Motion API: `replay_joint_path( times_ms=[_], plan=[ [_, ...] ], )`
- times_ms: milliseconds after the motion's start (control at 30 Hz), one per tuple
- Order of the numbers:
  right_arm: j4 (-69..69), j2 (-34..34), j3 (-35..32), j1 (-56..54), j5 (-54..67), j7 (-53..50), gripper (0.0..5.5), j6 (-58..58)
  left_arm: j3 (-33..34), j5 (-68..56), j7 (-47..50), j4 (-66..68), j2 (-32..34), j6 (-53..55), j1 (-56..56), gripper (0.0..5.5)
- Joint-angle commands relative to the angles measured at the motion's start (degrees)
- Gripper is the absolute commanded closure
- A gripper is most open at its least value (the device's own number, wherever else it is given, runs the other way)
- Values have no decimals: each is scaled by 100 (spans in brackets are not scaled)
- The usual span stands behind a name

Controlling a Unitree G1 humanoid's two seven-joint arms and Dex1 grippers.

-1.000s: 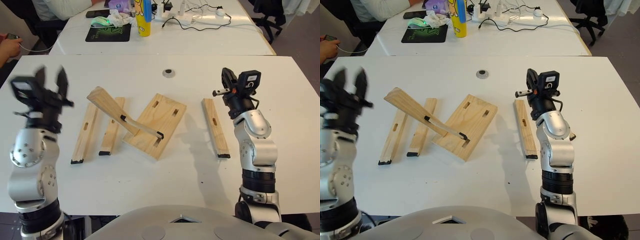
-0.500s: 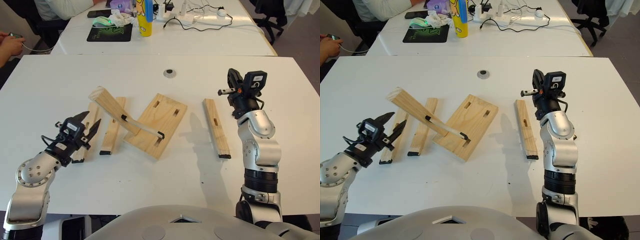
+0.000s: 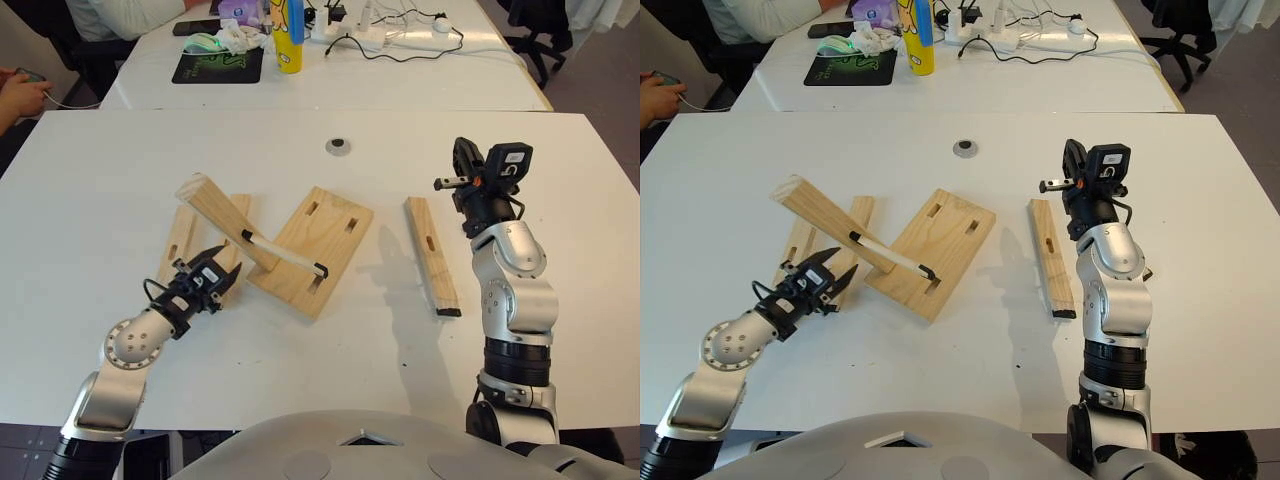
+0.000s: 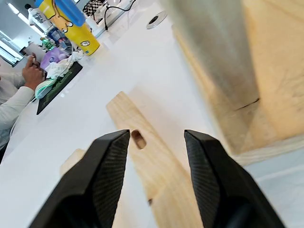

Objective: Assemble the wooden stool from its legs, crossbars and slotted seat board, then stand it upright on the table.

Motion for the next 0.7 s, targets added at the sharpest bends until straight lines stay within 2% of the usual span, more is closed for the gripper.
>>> replay_joint_path(
  times_ms=[33, 200, 433, 700],
  plan=[
    [-95, 43, -19, 8, 83, -35, 550, 88, -127, 220, -139, -181, 140, 43, 109, 337],
    [-261, 134, -2, 67, 96, -112, 550, 149, -30, 429, -133, -107, 226, 104, -65, 337],
    [-312, 205, -11, 103, 84, -136, 550, 165, -289, 594, -144, -86, 137, 235, -53, 337],
    [-419, 258, 15, 193, 83, -157, 550, 219, -46, 882, 254, 110, 51, 236, -242, 337]
  ],
)
